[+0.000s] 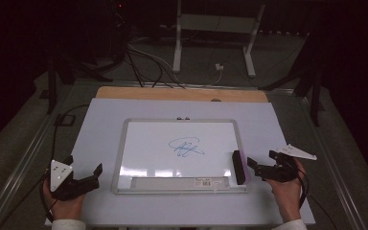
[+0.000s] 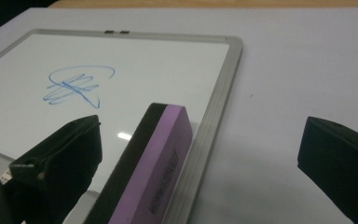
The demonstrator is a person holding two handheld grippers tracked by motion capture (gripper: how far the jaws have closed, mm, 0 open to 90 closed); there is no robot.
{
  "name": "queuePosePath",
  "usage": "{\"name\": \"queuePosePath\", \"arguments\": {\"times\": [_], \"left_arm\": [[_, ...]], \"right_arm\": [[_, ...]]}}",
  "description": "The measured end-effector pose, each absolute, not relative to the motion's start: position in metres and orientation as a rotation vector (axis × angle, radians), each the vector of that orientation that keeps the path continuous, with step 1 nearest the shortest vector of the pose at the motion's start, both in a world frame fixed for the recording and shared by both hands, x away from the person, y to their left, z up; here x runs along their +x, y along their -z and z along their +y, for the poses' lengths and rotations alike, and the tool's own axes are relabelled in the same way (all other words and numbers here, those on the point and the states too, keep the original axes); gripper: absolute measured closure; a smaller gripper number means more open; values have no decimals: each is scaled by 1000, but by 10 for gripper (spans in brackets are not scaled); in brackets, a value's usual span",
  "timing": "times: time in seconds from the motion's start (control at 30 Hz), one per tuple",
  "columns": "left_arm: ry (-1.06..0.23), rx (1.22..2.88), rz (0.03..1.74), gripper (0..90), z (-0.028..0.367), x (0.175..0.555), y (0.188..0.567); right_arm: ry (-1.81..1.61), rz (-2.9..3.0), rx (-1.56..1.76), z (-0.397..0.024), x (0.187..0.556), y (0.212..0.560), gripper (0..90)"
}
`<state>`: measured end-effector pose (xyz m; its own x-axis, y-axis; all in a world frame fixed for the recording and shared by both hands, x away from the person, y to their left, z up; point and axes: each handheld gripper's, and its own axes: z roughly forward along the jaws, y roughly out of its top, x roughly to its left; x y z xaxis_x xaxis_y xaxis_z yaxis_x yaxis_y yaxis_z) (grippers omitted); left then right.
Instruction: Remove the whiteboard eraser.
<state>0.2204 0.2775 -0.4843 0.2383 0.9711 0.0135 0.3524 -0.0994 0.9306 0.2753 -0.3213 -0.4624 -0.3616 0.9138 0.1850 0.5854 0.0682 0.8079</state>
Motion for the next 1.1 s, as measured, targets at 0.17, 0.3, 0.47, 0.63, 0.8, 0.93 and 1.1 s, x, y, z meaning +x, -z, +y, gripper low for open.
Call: {"name": "queuePosePath", "arguments": {"times": [0.17, 0.3, 0.47, 0.63, 0.8, 0.93, 1.1], "left_arm": [[-875, 1622, 1259, 7, 277, 220, 484], [-874, 1622, 1260, 7, 277, 220, 484], [-874, 1624, 1261, 7, 276, 220, 485], [-874, 1625, 1260, 7, 276, 220, 485], [-875, 1626, 1258, 7, 276, 219, 485], [-871, 1627, 1258, 7, 276, 220, 485], [-874, 1628, 1257, 7, 276, 220, 485]], "right_arm": [[-1191, 2012, 1530, -319, 278, 467, 36], [-1194, 2046, 1521, -316, 279, 470, 142], [-1162, 2045, 1536, -314, 279, 472, 264], [-1168, 2096, 1536, -313, 280, 474, 423], [-1155, 2121, 1527, -311, 280, 476, 467], [-1154, 2132, 1521, -310, 279, 476, 484], [-1161, 2145, 1519, -308, 278, 476, 488]]}}
